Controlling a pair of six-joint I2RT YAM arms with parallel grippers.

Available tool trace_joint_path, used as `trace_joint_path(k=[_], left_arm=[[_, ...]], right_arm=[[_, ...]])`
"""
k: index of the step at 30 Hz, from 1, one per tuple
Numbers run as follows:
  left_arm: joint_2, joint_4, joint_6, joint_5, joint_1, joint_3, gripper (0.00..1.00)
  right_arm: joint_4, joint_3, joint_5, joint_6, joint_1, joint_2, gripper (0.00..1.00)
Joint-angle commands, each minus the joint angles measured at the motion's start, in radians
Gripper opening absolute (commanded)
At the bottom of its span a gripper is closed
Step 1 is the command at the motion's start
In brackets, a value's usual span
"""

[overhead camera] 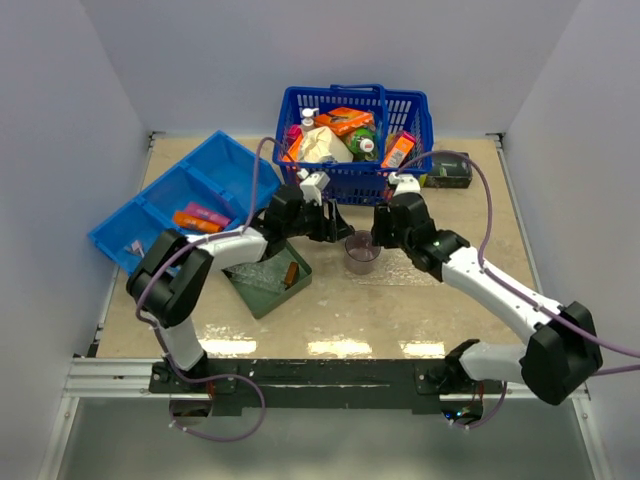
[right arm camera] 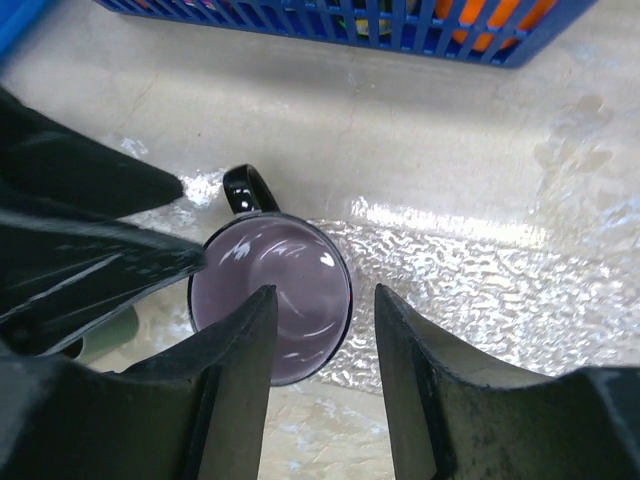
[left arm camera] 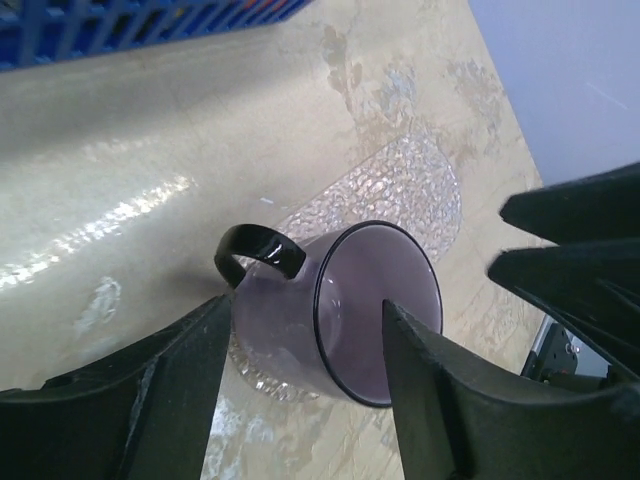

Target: Prepare toiletry sets of a toothbrush and toothpaste on the tray

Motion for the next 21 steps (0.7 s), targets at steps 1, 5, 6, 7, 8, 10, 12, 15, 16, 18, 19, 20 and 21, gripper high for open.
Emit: trace_joint_path(k=[1,5,6,7,8,10,12,15,16,18,19,20,21], left_arm=[[-0.123,-0.083,0.083,0.013,0.010,0.016,0.67],[-0.183,-0.181,0.115,-0.004,0.014,0.027,0.68],[-0.209,-0.227,0.133,-0.005,0.016,0.030,0.68],[-0.223,-0.252,0.143,-0.005,0.023,0.036,0.69],[-0.237,-0.278,0.152,-0.007,0.026,0.039,0.69],[-0.281,-0.339,0.179,-0.005,0.040,0.043,0.70],[-0.321,-0.370,0.210,-0.007,0.057,0.045,0.71],[-0.358,-0.447,0.239,-0.007,0.082,0.050,0.72],[-0.364,-0.458,0.248,-0.009,0.086,0.054,0.73],[-0.375,-0.481,0.270,-0.016,0.097,0.059,0.73],[-0.378,-0.488,0.278,-0.016,0.098,0.065,0.73],[-0.378,-0.493,0.285,-0.019,0.100,0.068,0.73],[-0.378,-0.501,0.296,-0.024,0.105,0.071,0.73]], right_arm=[[-0.014,0.093,0.014,-0.136,0.000,0.078,0.46],[-0.033,0.151,-0.025,-0.228,0.000,0.168,0.46],[-0.032,0.165,-0.043,-0.239,-0.001,0.194,0.46],[-0.027,0.170,-0.051,-0.250,-0.001,0.205,0.46],[-0.029,0.176,-0.059,-0.264,-0.001,0.214,0.47],[-0.024,0.190,-0.086,-0.267,-0.001,0.237,0.48],[-0.012,0.199,-0.108,-0.282,-0.001,0.254,0.49],[-0.004,0.211,-0.123,-0.299,-0.001,0.291,0.51],[0.002,0.213,-0.123,-0.305,-0.001,0.310,0.52],[0.006,0.217,-0.117,-0.316,0.000,0.325,0.52],[0.008,0.216,-0.115,-0.319,-0.001,0.328,0.53],[0.017,0.214,-0.111,-0.325,-0.001,0.340,0.53],[0.017,0.214,-0.108,-0.328,-0.001,0.343,0.53]])
